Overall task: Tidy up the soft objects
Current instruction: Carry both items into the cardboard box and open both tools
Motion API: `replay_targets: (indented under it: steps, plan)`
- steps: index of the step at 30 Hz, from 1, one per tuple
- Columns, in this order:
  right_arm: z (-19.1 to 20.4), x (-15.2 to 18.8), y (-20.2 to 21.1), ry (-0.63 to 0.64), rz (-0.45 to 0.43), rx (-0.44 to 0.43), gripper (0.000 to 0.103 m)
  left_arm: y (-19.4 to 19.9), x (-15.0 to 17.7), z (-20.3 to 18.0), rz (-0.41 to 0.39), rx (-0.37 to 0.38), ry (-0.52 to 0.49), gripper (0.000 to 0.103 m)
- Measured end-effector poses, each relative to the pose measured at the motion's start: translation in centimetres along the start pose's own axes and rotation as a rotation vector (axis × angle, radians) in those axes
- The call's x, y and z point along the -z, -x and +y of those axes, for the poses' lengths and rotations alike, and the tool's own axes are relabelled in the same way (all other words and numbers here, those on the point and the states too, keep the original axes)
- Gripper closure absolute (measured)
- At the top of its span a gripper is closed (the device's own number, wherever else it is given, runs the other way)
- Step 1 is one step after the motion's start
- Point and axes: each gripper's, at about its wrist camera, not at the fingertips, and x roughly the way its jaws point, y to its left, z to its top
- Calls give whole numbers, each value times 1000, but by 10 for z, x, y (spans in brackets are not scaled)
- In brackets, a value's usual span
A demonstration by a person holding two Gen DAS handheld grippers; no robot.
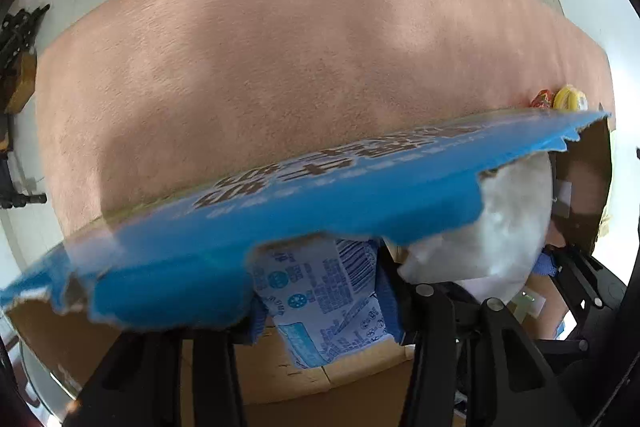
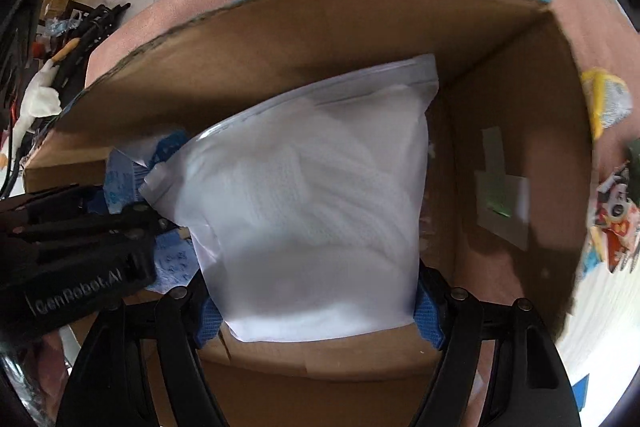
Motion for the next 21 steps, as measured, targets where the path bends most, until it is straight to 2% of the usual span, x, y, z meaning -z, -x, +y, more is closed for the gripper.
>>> replay_targets:
  steps: [2, 4, 6, 9, 11, 13, 17, 18, 21]
  plan:
    - [9, -2, -4, 9, 7, 0, 22, 0, -1, -1, 6, -18, 23, 57]
    - [13, -5, -9, 24, 13, 13, 19, 3, 0, -2, 1, -16, 33, 48]
    - [19, -7, -11, 38, 19, 27, 14, 13, 2, -1, -16, -11, 57, 28]
    - [28, -8, -5, 64, 12, 41, 10, 31, 12, -5, -55, -38, 64, 11]
    - [35, -5, 5, 77, -2, 53, 7, 47, 26, -5, -91, -78, 66, 7]
    - [36, 0, 13, 79, -9, 60, 0, 62, 40, -6, -133, -111, 69, 5]
    - [46, 13, 34, 100, -61, 103, 0, 88, 75, -9, -209, -146, 97, 3]
    - [45, 19, 41, 103, -73, 104, 0, 92, 78, -22, -233, -150, 105, 2]
    - [55, 38, 57, 125, -117, 126, 0, 103, 105, -16, -295, -167, 130, 1]
